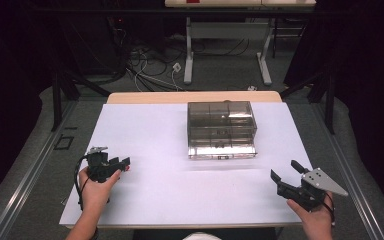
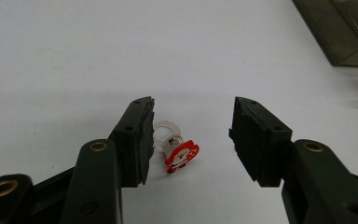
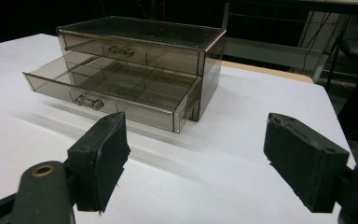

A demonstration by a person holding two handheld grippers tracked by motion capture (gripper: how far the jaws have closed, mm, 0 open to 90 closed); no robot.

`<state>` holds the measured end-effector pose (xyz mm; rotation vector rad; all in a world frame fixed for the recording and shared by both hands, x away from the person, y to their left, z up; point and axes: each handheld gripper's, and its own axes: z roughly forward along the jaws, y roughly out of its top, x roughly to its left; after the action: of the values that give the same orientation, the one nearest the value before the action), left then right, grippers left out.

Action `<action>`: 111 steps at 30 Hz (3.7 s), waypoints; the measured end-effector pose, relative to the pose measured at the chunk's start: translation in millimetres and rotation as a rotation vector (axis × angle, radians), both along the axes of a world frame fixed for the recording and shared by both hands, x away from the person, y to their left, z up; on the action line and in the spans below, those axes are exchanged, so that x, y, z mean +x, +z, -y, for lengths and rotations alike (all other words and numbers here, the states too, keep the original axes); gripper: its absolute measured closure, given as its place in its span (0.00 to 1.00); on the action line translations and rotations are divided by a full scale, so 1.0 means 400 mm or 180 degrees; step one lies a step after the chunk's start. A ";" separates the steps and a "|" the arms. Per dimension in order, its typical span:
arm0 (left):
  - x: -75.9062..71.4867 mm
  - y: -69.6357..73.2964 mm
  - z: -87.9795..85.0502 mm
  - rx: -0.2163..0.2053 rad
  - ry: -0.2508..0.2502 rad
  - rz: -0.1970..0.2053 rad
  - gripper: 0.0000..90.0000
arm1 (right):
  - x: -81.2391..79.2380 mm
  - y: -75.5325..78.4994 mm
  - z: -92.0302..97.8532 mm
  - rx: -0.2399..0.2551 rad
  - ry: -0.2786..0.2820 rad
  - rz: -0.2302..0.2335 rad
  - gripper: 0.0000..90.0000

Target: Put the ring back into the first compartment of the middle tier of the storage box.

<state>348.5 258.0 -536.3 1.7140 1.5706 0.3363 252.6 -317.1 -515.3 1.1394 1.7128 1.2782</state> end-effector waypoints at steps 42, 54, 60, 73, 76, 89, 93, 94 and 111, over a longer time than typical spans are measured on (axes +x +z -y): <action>0.031 -0.034 0.014 0.0145 0.0054 -0.0475 0.77 | 0.001 -0.002 -0.003 0.0056 0.0069 -0.0070 0.23; 0.029 -0.027 0.010 0.0139 0.0024 -0.0526 0.77 | 0.002 -0.002 -0.001 0.0062 0.0078 -0.0084 0.23; 0.025 -0.023 0.010 0.0101 0.0052 -0.0472 0.77 | 0.002 -0.002 -0.001 0.0072 0.0098 -0.0081 0.23; 0.012 -0.006 0.013 0.0066 0.0044 -0.0406 0.78 | 0.001 -0.002 -0.002 0.0073 0.0087 -0.0105 0.22; 0.008 -0.001 0.013 0.0064 0.0016 -0.0415 0.78 | 0.000 -0.002 -0.002 0.0075 0.0086 -0.0127 0.22; -0.018 0.018 0.032 0.0043 -0.0055 -0.0317 0.78 | 0.000 -0.002 -0.001 0.0099 0.0087 -0.0139 0.22; -0.026 0.025 0.040 0.0035 -0.0108 -0.0285 0.78 | 0.000 -0.002 -0.001 0.0101 0.0092 -0.0142 0.22; -0.029 0.028 0.043 0.0028 -0.0142 -0.0289 0.78 | 0.000 -0.002 -0.002 0.0102 0.0088 -0.0144 0.22; -0.054 0.054 0.079 0.0001 -0.0340 -0.0187 0.78 | 0.000 -0.002 -0.001 0.0106 0.0098 -0.0147 0.22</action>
<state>327.0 226.4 -514.9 1.8146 1.5135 0.2347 252.6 -316.5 -516.1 1.1744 1.7549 1.3129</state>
